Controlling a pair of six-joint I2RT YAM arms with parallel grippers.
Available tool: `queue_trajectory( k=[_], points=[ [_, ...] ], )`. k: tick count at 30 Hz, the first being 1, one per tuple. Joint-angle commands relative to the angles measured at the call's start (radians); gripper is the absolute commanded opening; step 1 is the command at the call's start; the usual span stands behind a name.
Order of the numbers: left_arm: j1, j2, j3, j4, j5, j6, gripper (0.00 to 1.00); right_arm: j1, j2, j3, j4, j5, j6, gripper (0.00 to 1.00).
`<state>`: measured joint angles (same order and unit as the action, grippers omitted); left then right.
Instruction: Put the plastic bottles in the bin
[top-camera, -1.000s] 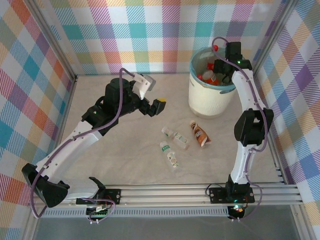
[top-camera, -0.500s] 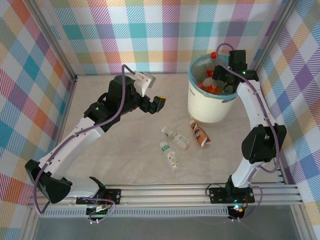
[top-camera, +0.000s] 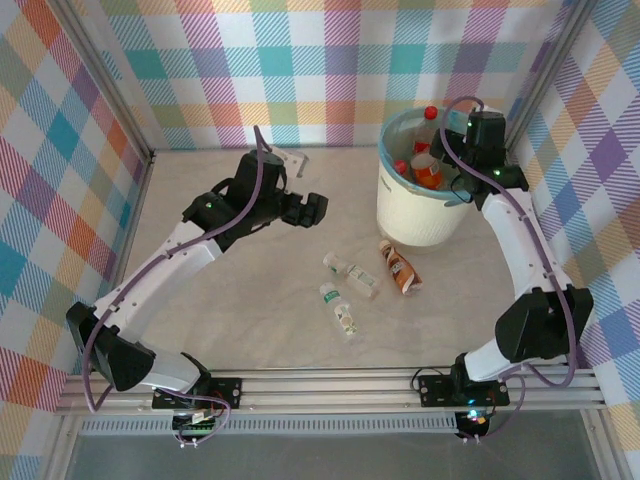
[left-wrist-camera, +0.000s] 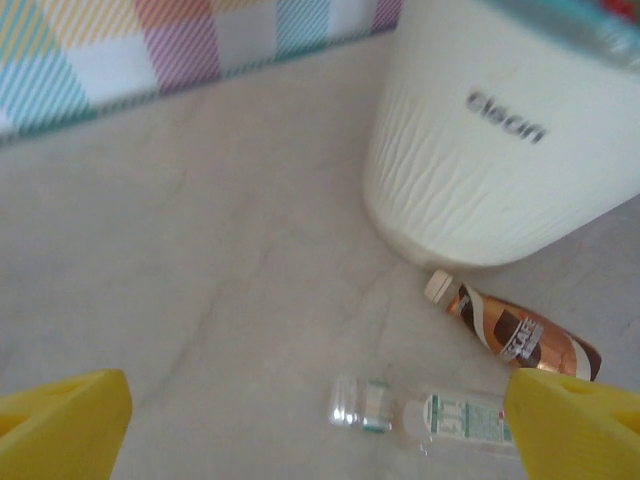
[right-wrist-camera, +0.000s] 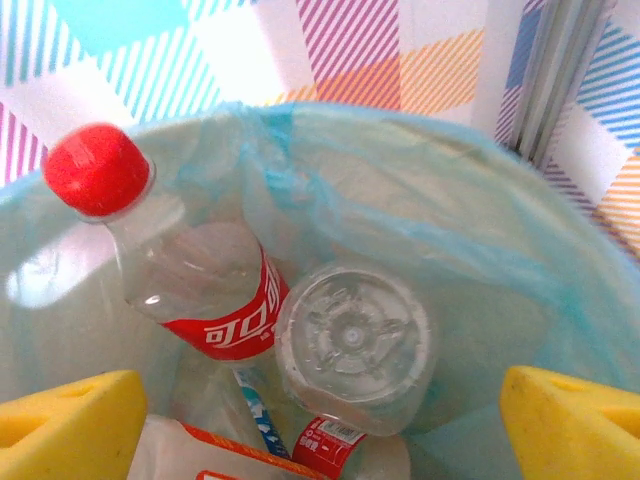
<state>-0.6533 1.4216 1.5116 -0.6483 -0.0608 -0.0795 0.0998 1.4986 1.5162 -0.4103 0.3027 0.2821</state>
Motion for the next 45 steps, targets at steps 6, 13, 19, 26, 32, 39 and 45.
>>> queue_trajectory(
  k=[6, 13, 19, 26, 32, 39, 45],
  points=[
    [-0.015, 0.016, -0.041, -0.216, 0.094, -0.324, 0.95, -0.003, -0.053, 0.038, 0.011, -0.029, 0.028, 0.92],
    [-0.104, 0.025, -0.165, -0.211, 0.212, -0.569, 0.94, 0.023, -0.124, 0.04, -0.008, -0.146, 0.045, 0.88],
    [-0.25, 0.094, -0.229, -0.187, 0.239, -0.737, 0.94, 0.13, -0.269, -0.065, 0.046, -0.136, -0.001, 0.88],
    [-0.351, 0.195, -0.276, -0.126, 0.239, -0.777, 0.96, 0.215, -0.365, -0.179, 0.086, -0.116, -0.032, 0.88],
    [-0.357, 0.301, -0.294, -0.004, 0.316, -0.763, 0.97, 0.228, -0.395, -0.24, 0.094, -0.13, -0.015, 0.88],
    [-0.361, 0.438, -0.26, -0.053, 0.295, -0.671, 0.95, 0.228, -0.423, -0.274, 0.098, -0.099, -0.033, 0.9],
    [-0.361, 0.417, -0.272, -0.088, 0.233, -0.637, 0.73, 0.228, -0.431, -0.28, 0.091, -0.087, -0.063, 0.91]
  ],
)
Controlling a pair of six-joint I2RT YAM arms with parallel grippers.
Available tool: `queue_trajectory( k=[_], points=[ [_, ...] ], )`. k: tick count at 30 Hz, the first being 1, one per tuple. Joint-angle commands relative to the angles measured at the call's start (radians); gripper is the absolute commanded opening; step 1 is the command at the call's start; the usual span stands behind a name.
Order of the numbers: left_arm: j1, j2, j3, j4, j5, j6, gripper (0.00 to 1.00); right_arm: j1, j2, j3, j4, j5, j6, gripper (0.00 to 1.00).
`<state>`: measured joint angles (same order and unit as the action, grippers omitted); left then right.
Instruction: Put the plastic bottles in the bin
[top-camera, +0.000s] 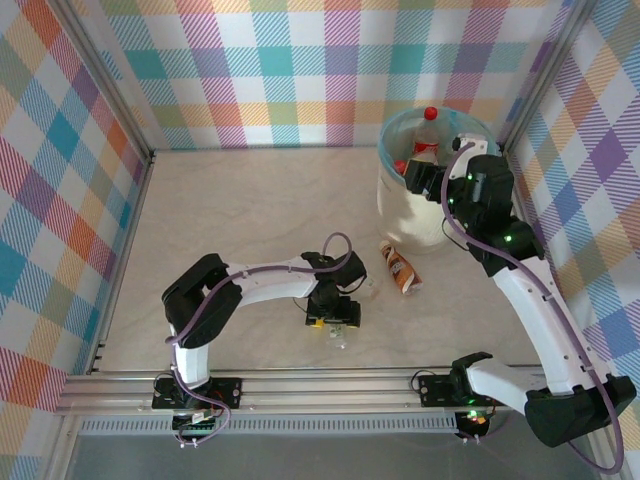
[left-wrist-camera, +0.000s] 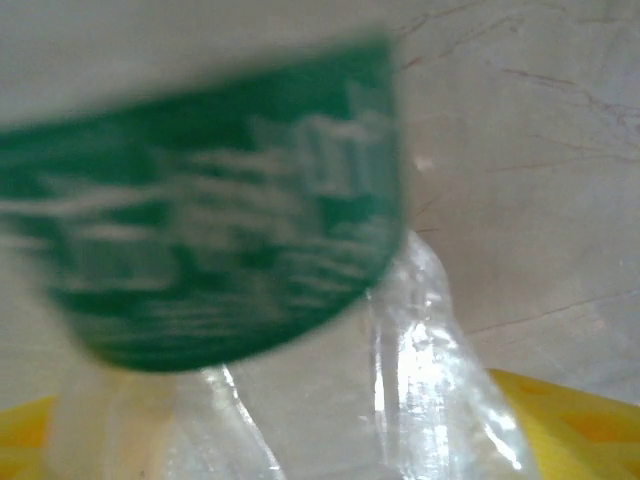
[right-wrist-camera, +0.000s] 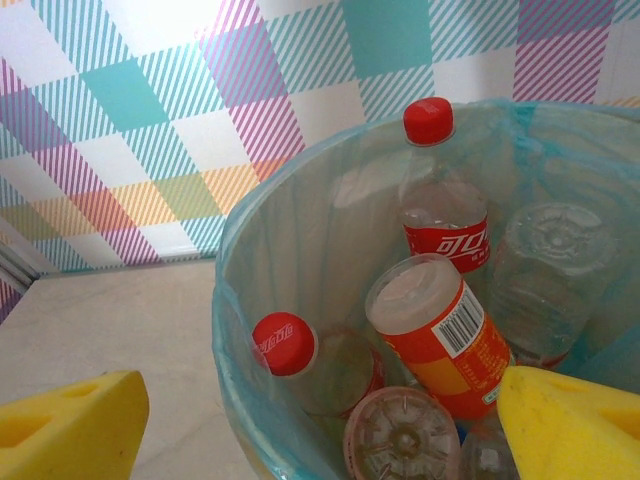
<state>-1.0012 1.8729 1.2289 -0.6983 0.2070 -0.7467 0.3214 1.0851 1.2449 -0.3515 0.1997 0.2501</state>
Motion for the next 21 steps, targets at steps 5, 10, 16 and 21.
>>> queue_trajectory(
  k=[5, 10, 16, 21],
  points=[
    [-0.013, -0.101, 0.021, -0.088, -0.107, 0.072, 0.62, 0.007, -0.018, -0.005, 0.035, 0.019, -0.043, 0.91],
    [-0.013, -0.195, 0.049, -0.141, -0.221, 0.134, 0.6, 0.006, -0.005, 0.022, 0.019, -0.06, -0.067, 0.92],
    [-0.013, -0.375, 0.05, -0.077, -0.406, 0.319, 0.6, 0.007, -0.002, 0.022, 0.031, -0.527, -0.159, 0.91],
    [-0.013, -0.598, -0.041, 0.164, -0.392, 0.6, 0.6, 0.011, 0.049, 0.024, 0.02, -0.972, -0.204, 0.9]
  ],
)
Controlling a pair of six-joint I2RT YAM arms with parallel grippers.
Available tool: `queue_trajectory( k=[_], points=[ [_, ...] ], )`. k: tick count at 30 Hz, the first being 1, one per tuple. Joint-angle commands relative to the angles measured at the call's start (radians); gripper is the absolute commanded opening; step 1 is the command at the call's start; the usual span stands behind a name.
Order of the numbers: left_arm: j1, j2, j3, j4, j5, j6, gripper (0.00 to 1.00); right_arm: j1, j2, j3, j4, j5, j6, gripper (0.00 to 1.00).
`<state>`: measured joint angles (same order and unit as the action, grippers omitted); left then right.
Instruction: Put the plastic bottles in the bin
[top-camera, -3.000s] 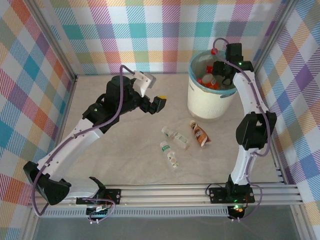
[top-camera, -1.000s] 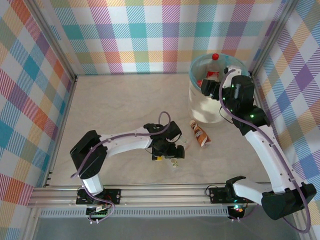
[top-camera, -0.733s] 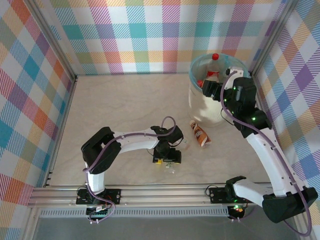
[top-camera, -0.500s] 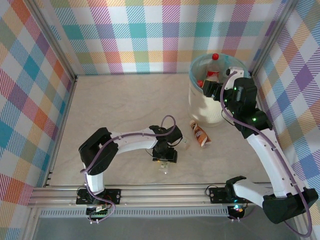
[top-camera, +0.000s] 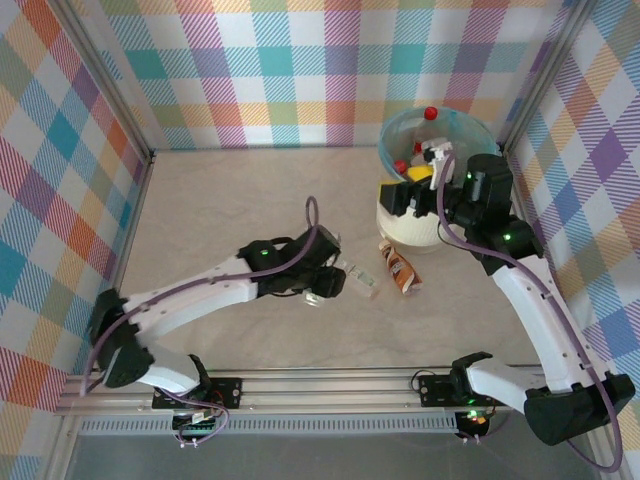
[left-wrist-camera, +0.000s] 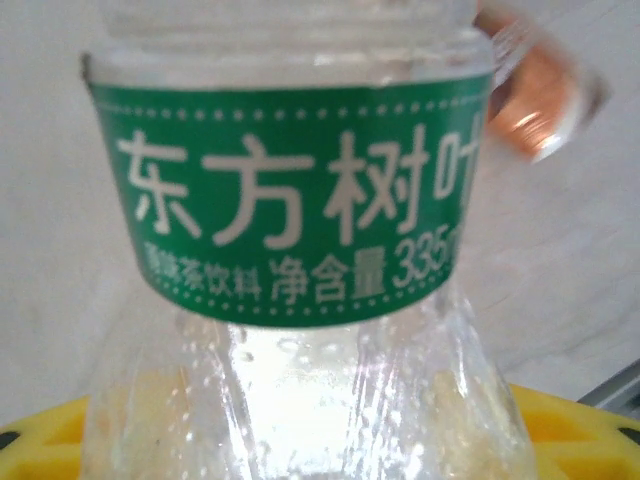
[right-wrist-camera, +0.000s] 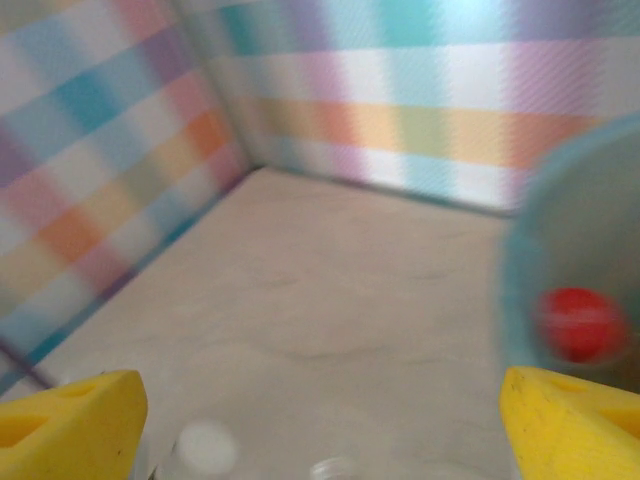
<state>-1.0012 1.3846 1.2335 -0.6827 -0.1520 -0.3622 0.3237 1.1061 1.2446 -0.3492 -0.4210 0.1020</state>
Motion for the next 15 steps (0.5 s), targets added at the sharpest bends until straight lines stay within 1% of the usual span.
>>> queue_trajectory(
  k=[1, 3, 4, 7, 11, 15],
  points=[
    [-0.013, -0.15, -0.072, 0.199, -0.021, 0.259, 0.6, 0.01, 0.033, 0.025, 0.013, -0.381, -0.058, 0.9],
    [-0.013, -0.228, -0.127, 0.3, 0.013, 0.356, 0.59, 0.015, 0.046, 0.025, 0.014, -0.462, -0.06, 0.9],
    [-0.013, -0.252, -0.138, 0.328, 0.022, 0.381, 0.59, 0.021, 0.05, 0.028, 0.014, -0.493, -0.061, 0.9],
    [-0.013, -0.285, -0.133, 0.35, 0.065, 0.454, 0.59, 0.05, 0.07, 0.047, -0.008, -0.551, -0.089, 0.9],
    [-0.013, -0.275, -0.093, 0.329, 0.128, 0.489, 0.58, 0.092, 0.098, 0.072, -0.032, -0.617, -0.111, 0.9],
    [-0.013, -0.263, -0.079, 0.344, 0.176, 0.477, 0.58, 0.125, 0.121, 0.082, -0.036, -0.661, -0.132, 0.9]
  ],
)
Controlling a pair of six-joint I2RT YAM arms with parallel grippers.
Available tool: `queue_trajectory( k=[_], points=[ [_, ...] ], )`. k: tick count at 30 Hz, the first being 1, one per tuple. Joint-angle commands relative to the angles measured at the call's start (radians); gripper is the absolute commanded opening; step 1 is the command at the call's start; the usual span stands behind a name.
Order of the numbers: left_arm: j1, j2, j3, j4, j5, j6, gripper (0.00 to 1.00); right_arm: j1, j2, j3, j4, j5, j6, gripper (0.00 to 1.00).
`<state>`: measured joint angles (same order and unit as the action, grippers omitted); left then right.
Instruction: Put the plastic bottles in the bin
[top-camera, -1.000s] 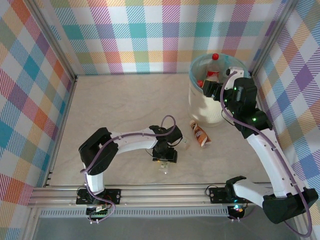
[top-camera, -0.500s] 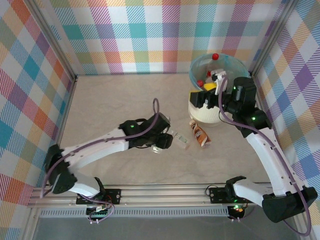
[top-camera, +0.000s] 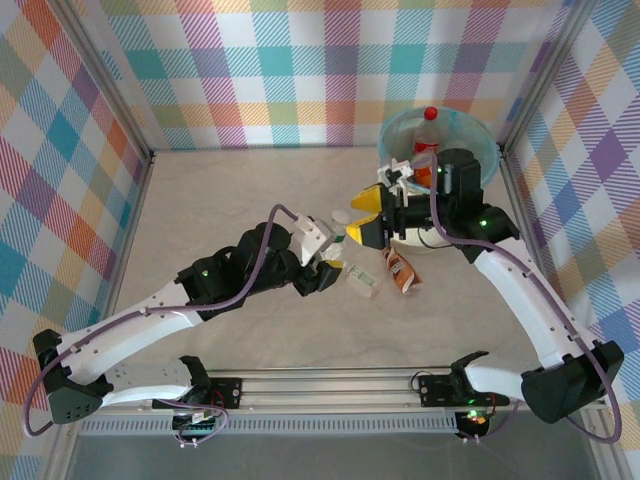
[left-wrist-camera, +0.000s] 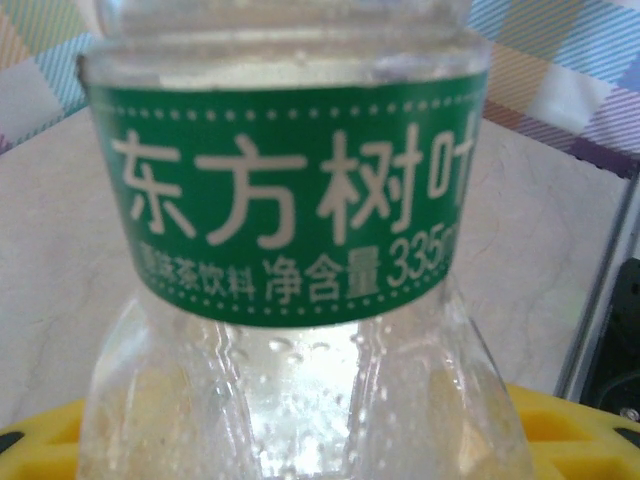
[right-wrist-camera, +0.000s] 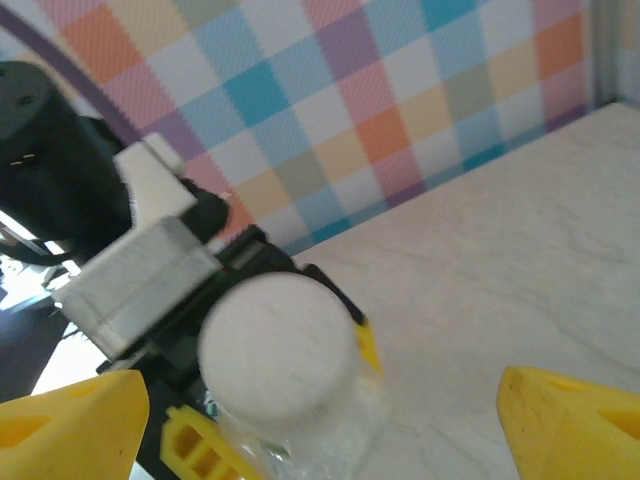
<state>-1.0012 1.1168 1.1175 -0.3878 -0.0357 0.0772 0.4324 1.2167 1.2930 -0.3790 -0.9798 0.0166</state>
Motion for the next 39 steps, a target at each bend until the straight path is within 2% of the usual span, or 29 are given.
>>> queue_trajectory(
  k=[1, 8, 13, 17, 20, 23, 26, 28, 32, 34, 36, 39],
  points=[
    [-0.013, 0.007, 0.039, 0.055, 0.073, 0.033, 0.58, 0.021, 0.015, 0.035, -0.009, -0.1, -0.048, 0.9],
    [-0.013, 0.019, 0.068, 0.073, 0.171, 0.015, 0.58, 0.034, 0.047, 0.05, -0.032, -0.103, -0.062, 0.81],
    [-0.013, 0.045, 0.1, 0.043, 0.22, 0.013, 0.58, 0.035, 0.053, 0.049, -0.042, -0.103, -0.081, 0.67],
    [-0.013, 0.048, 0.108, 0.043, 0.221, 0.007, 0.59, 0.035, 0.046, 0.057, -0.06, -0.068, -0.09, 0.52],
    [-0.012, 0.039, 0.109, 0.043, 0.177, 0.003, 0.66, 0.035, 0.033, 0.073, -0.072, -0.023, -0.086, 0.43],
    [-0.013, 0.02, 0.113, 0.056, 0.116, -0.001, 0.79, 0.034, 0.026, 0.136, -0.137, 0.067, -0.084, 0.35],
    [-0.013, -0.001, 0.137, 0.069, 0.063, 0.0, 0.89, 0.033, 0.008, 0.223, -0.195, 0.215, -0.075, 0.32],
    [-0.013, -0.014, 0.161, 0.077, 0.038, 0.013, 0.92, 0.032, -0.015, 0.271, -0.208, 0.339, -0.076, 0.31],
    [-0.013, -0.038, 0.192, 0.101, -0.005, 0.039, 0.95, 0.031, -0.047, 0.363, -0.231, 0.751, -0.099, 0.26],
    [-0.013, -0.049, 0.195, 0.127, -0.01, 0.043, 0.95, 0.024, -0.055, 0.384, -0.209, 1.038, -0.105, 0.27],
    [-0.013, -0.056, 0.193, 0.14, -0.014, 0.041, 0.96, 0.006, -0.057, 0.391, -0.178, 1.254, -0.168, 0.29],
    [-0.013, -0.063, 0.183, 0.132, -0.022, 0.027, 0.96, -0.019, -0.05, 0.386, -0.118, 1.428, -0.249, 0.3]
  ],
)
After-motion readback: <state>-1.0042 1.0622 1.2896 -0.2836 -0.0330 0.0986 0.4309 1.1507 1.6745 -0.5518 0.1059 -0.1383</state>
